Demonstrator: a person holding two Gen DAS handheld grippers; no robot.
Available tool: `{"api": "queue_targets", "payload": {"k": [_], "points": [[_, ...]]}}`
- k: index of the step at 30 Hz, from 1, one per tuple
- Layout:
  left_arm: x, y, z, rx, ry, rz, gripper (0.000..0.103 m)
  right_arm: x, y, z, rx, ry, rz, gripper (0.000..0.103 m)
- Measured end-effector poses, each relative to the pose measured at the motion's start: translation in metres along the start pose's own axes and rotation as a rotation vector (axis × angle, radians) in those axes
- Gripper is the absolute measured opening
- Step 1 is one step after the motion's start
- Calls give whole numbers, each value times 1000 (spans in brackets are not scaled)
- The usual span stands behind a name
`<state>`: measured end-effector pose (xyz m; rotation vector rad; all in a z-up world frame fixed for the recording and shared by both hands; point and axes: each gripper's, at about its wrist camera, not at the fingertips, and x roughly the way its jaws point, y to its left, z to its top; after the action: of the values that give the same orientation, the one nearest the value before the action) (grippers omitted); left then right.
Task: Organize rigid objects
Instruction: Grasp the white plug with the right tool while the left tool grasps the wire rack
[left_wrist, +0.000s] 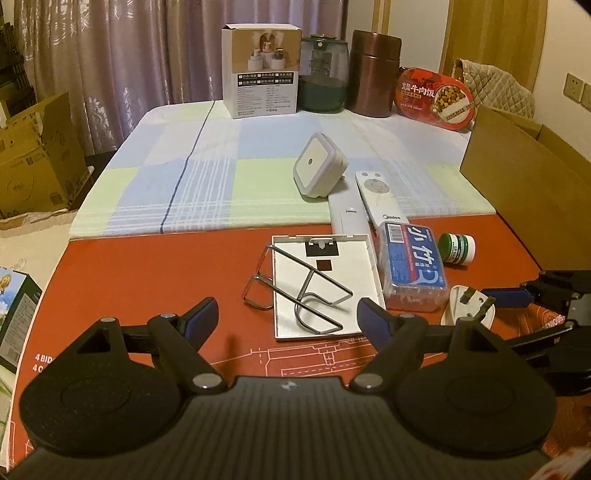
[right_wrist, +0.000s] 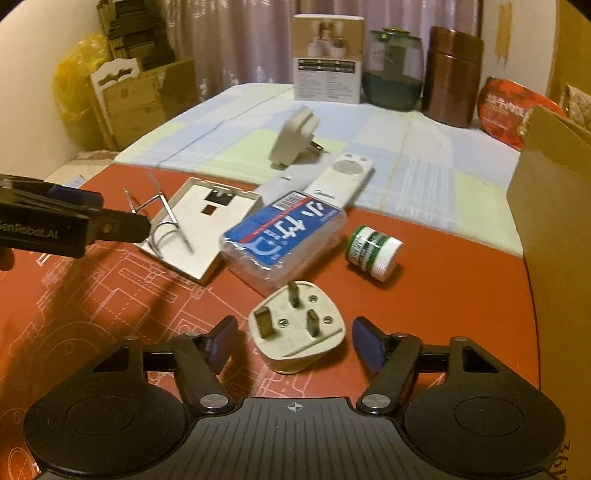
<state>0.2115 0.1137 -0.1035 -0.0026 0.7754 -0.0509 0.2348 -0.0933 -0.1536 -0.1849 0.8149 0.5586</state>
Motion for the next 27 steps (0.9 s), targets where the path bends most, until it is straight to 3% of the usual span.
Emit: {"api": "queue_targets", "payload": {"k": [4, 10, 19, 27], "points": [[0, -1, 1, 6, -11, 5, 79, 0, 1, 1, -1, -12, 2, 50], [3, -1, 2, -5, -17, 1, 79, -5, 4, 1, 27, -13, -12, 50], [12, -10, 2, -9, -19, 18, 79, -28, -15, 8, 147, -103, -83, 50], [25, 1, 10, -151, -47, 58, 79, -26, -18, 8, 168, -97, -74, 50]]}}
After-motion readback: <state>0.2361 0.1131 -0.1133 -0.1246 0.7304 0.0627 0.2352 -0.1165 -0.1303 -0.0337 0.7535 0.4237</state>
